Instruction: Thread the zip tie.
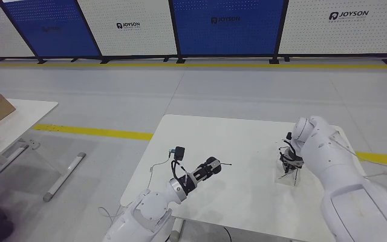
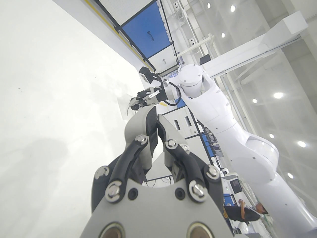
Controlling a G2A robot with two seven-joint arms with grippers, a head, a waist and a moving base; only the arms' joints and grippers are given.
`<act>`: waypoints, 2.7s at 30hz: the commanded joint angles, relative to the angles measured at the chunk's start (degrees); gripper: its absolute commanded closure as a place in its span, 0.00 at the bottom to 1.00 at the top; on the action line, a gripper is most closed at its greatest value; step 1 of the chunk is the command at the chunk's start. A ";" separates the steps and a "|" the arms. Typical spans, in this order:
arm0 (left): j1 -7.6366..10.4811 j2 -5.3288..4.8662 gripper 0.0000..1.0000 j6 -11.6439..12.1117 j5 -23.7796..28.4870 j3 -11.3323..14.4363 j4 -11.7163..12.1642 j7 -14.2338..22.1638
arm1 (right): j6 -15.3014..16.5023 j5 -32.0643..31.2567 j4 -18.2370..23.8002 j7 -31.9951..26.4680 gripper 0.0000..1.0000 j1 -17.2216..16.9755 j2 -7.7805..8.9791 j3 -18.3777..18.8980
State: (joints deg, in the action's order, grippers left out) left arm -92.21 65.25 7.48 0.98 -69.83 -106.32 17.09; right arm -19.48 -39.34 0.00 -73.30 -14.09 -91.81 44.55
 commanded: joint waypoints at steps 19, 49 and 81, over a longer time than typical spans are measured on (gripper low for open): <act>0.00 0.00 1.00 0.00 0.00 0.00 0.00 0.00 | 0.00 -3.55 0.00 -0.69 0.84 -1.18 -1.43 -1.40; 0.00 0.00 1.00 0.00 0.00 0.00 0.00 0.00 | 0.00 -3.55 0.00 -1.19 1.00 -1.06 -1.22 -1.21; 0.00 0.00 1.00 0.00 0.00 0.00 0.00 0.00 | 0.00 -7.31 0.00 -1.57 0.82 -1.70 -2.59 -2.70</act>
State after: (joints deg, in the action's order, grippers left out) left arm -92.21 65.25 7.48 0.98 -69.83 -106.32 17.09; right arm -19.48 -46.56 0.00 -74.84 -15.73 -94.38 41.89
